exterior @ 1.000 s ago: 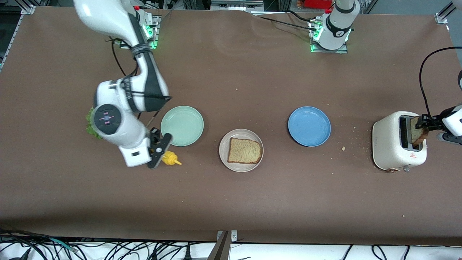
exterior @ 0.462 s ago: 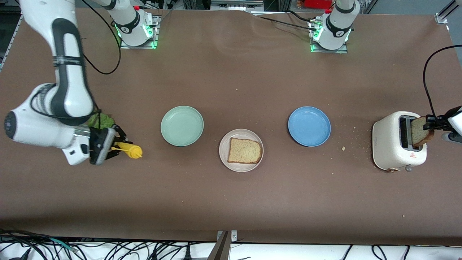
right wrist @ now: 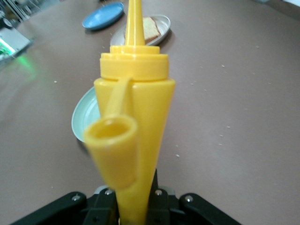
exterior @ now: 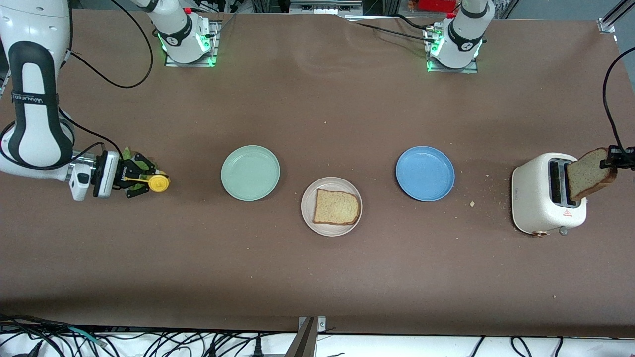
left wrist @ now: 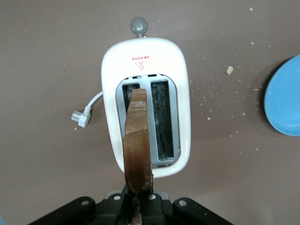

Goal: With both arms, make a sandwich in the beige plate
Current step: 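Lift the toast with the left gripper while the right gripper lowers the mustard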

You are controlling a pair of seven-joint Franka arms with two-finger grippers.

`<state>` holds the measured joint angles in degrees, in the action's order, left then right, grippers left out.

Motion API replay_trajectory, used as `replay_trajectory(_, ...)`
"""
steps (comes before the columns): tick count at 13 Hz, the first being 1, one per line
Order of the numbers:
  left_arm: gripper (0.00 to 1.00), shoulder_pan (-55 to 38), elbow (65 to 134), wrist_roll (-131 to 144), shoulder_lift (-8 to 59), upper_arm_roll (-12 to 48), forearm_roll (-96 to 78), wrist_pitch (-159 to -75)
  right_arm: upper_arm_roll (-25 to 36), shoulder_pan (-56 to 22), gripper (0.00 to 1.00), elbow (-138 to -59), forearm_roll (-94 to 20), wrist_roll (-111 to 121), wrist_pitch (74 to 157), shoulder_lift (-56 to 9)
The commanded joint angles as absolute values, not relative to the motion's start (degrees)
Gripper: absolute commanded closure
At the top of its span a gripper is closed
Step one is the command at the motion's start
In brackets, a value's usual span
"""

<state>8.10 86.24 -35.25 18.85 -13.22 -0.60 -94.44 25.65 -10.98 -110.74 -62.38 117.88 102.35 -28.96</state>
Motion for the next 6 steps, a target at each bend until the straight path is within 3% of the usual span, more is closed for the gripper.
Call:
replay_trajectory(1, 1.00, 8.00, 82.19, -36.83, 18.81, -13.01, -2.11, -88.70, 24.70, -10.72, 1.00, -115.47, -66.52, 124.69, 101.78, -26.54)
replay_trajectory(6, 1.00, 7.56, 79.72, -35.34, 18.81, -12.75, -5.54, -83.85, 24.61, -10.72, 1.00, -121.64, -72.95, 137.80, 101.16, -26.89)
